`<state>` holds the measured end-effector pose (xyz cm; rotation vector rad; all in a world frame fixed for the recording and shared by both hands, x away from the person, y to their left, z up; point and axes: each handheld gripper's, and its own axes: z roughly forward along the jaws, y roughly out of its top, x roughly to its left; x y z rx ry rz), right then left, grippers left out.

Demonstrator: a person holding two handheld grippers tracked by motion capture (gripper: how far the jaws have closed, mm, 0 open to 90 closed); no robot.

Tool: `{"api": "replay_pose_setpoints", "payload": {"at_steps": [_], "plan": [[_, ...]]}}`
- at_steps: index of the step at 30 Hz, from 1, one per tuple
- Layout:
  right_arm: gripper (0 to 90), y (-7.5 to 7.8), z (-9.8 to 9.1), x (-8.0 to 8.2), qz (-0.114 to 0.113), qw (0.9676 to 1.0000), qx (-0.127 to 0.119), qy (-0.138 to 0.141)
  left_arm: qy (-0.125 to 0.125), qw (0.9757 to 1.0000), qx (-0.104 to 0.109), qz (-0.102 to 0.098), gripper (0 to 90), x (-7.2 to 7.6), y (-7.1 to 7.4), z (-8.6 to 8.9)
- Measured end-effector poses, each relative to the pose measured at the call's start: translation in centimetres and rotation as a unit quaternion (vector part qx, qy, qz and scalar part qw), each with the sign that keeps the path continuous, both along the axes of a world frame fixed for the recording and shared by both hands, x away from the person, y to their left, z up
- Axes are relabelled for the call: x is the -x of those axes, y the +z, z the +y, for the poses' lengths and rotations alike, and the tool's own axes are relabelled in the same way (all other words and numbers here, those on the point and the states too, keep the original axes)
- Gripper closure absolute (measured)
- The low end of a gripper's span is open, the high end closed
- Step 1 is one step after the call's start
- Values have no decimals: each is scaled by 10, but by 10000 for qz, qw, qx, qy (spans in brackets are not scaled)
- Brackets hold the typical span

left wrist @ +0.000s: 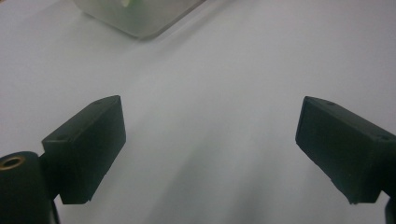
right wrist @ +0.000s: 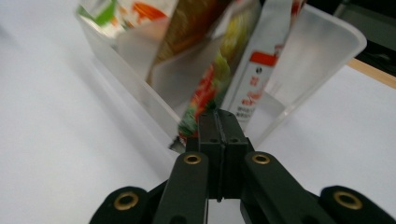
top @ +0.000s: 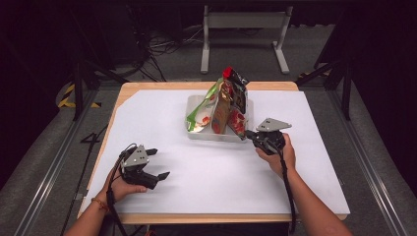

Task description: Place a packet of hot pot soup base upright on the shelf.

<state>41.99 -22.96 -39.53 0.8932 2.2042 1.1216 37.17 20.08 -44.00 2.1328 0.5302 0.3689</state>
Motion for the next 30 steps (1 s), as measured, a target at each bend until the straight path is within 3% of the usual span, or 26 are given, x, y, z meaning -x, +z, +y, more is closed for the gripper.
{"api": "replay_pose_setpoints", "payload": {"at_steps": [4,7,9,13,17,22,28,30], "plan": [[896,5,4,7,-146,9997,89,148,-6,10000,-14,17,94,0,0,0],[896,2,6,4,-146,9997,150,110,-33,10000,-40,22,94,0,-1,-2],[899,-2,7,-1,-37,9999,32,162,-37,10000,-43,26,94,0,-1,-2],[899,-2,12,0,-135,9995,247,163,-23,10000,-50,51,94,-1,-1,-2],[900,-6,13,-3,-37,9996,272,112,-42,10000,-54,33,94,0,-1,-2],[900,-11,6,-10,193,9998,-59,63,-30,10000,-44,64,94,0,-2,-2],[900,-13,-2,-16,446,9978,-472,99,-47,9999,-77,59,94,-1,-2,-3],[900,-13,-3,-17,465,9976,-502,105,-49,9999,-76,59,94,-1,-2,-4]]}}
